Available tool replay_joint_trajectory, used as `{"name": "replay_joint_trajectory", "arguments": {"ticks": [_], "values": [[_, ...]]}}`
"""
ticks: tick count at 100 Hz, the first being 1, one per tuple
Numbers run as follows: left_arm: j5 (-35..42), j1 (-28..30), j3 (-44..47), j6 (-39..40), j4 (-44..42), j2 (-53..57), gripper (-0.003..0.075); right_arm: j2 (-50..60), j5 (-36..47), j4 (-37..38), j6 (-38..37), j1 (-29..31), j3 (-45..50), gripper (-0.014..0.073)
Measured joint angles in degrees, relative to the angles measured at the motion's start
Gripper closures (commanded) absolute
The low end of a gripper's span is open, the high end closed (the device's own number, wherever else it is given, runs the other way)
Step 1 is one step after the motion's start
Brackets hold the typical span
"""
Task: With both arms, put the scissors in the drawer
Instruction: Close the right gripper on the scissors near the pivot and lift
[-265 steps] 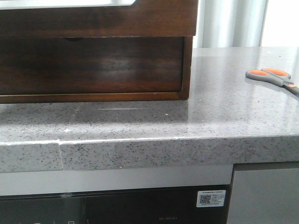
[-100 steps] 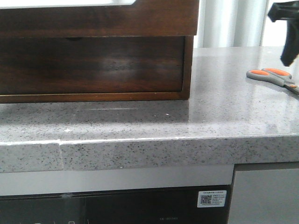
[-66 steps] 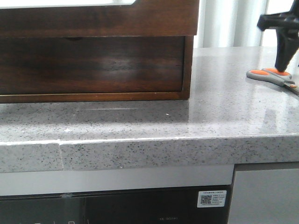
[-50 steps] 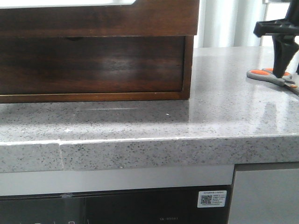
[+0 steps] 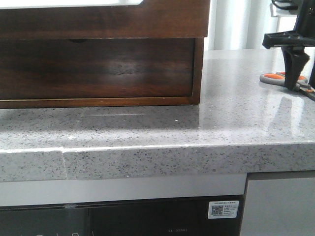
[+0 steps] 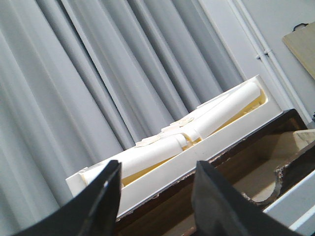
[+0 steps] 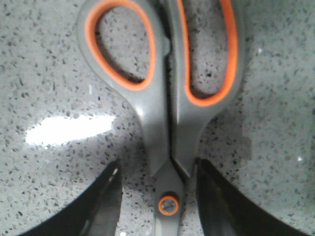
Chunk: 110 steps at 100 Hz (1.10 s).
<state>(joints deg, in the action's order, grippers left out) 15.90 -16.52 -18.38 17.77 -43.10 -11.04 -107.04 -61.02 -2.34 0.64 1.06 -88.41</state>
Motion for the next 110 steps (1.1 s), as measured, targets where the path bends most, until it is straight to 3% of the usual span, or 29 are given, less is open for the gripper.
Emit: {"name": "replay_joint_trajectory", "arguments": {"ticks": [45,78,110], "values": [[0.0,0.0,0.0,0.0,0.0,0.0,0.0405,-0.5,-0.3,0.3,-0.2,0.0,-0.1,0.0308],[0.0,0.0,0.0,0.0,0.0,0.0,0.0405,-0.5,-1.0,0.5,-0.6,0.0,-0.1,0.0629],[-0.1,0.0,0.0,0.0,0.0,0.0,0.0405,-0.4,-1.3,1.4,-0.1,0.0,-0.2,0.0659]]}}
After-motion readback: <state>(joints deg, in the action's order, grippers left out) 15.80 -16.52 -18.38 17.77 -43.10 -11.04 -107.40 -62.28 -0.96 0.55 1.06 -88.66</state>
